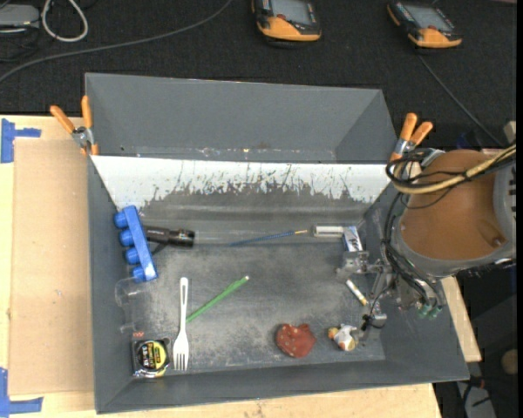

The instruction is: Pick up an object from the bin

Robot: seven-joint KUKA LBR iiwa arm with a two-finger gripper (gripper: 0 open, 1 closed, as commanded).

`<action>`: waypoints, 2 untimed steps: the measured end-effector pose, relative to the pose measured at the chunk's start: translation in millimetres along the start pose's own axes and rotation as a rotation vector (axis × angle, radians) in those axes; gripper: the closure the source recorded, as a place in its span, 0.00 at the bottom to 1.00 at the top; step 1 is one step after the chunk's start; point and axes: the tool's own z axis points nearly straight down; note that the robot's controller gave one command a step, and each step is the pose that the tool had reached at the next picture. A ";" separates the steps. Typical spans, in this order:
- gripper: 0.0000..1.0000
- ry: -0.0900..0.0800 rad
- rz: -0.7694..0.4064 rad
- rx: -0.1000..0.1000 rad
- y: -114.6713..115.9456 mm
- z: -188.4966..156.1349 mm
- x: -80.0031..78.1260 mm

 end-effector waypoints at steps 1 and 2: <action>0.00 0.000 -0.124 -0.001 54.2 66.5 12.0; 0.00 -0.002 -0.205 0.002 80.0 39.3 12.5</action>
Offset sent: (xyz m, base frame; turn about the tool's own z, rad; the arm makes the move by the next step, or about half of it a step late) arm -0.0114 0.0882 -0.0156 -0.2332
